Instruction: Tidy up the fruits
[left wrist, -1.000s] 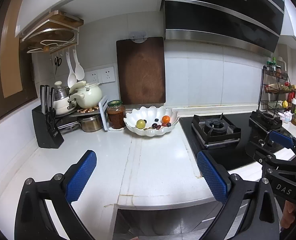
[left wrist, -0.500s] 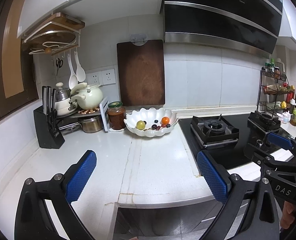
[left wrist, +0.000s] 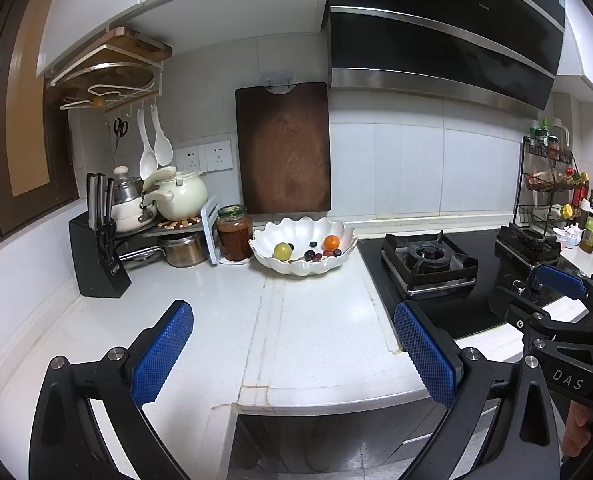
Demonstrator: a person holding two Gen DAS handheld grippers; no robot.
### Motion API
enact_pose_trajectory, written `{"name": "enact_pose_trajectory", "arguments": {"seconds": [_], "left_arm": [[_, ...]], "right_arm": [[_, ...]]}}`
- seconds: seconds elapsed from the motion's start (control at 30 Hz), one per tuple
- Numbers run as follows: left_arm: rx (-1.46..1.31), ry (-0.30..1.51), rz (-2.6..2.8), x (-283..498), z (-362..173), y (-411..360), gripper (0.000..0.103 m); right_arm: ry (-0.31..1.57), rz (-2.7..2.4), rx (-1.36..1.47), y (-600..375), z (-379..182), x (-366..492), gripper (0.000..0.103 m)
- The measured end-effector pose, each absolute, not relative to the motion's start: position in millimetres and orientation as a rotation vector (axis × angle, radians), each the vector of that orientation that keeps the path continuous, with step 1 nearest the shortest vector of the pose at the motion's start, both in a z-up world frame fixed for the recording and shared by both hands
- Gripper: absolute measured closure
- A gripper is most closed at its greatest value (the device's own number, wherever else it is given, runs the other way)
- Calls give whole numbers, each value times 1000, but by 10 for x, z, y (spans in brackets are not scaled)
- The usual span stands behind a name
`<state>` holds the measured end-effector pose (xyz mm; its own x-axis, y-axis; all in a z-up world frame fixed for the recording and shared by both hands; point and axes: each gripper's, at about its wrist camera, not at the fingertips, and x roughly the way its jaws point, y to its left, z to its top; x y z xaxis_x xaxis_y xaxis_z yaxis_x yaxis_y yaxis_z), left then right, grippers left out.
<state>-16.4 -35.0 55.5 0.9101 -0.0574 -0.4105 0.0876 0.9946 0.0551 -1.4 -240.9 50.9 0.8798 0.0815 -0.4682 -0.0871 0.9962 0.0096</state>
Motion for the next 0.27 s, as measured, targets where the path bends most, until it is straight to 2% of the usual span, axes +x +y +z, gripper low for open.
{"name": "enact_pose_trajectory", "arguments": {"seconds": [0.27], "left_arm": [[64, 422, -69, -172, 564, -311, 0]], "right_arm": [[489, 83, -16, -2394, 511, -30, 24]]}}
